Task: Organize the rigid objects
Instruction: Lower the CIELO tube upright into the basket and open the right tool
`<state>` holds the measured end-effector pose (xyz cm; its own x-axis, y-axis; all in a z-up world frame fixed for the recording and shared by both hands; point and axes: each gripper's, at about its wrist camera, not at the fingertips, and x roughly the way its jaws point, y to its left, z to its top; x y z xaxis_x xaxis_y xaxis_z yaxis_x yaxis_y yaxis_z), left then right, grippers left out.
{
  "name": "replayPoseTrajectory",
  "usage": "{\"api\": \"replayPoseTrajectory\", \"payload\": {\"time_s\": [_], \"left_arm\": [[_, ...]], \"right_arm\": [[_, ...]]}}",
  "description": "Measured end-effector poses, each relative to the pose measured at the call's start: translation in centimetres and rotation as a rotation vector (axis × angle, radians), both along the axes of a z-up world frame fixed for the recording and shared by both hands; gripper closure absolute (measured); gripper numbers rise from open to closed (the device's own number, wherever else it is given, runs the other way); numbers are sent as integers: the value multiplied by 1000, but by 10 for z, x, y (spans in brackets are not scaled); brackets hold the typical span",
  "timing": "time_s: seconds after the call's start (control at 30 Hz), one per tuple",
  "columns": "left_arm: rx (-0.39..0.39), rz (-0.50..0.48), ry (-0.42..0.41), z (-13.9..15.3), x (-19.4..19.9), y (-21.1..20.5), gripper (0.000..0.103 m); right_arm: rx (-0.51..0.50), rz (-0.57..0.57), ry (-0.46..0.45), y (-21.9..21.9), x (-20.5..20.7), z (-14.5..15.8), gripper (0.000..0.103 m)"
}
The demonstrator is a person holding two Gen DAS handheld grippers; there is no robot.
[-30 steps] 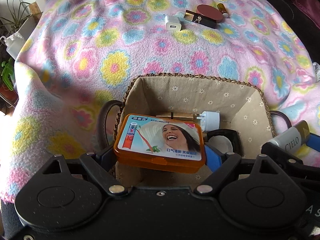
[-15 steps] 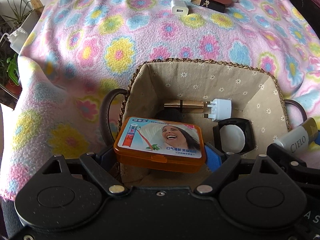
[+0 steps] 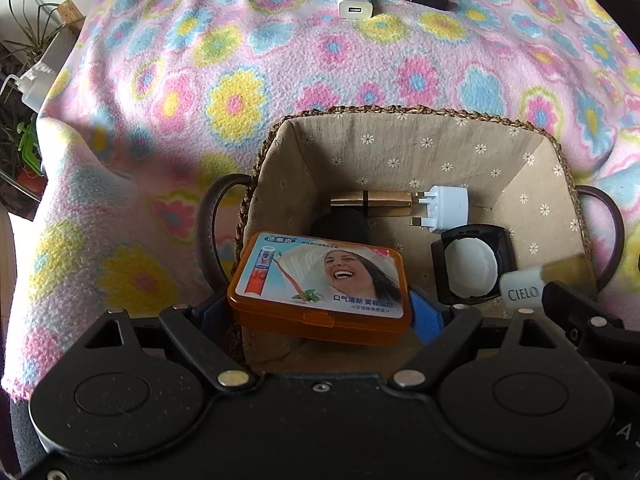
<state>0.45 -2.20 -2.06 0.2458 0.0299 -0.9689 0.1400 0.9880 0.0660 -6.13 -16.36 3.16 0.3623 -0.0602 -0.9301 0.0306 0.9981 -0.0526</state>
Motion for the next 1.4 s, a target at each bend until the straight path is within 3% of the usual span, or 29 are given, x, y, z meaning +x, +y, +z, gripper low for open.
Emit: {"api": "replayPoseTrajectory", "payload": {"time_s": [1.4], "left_arm": [[-14, 13, 11, 0, 0, 1, 18]], "right_arm": [[3, -1, 2, 0, 1, 0, 14]]}}
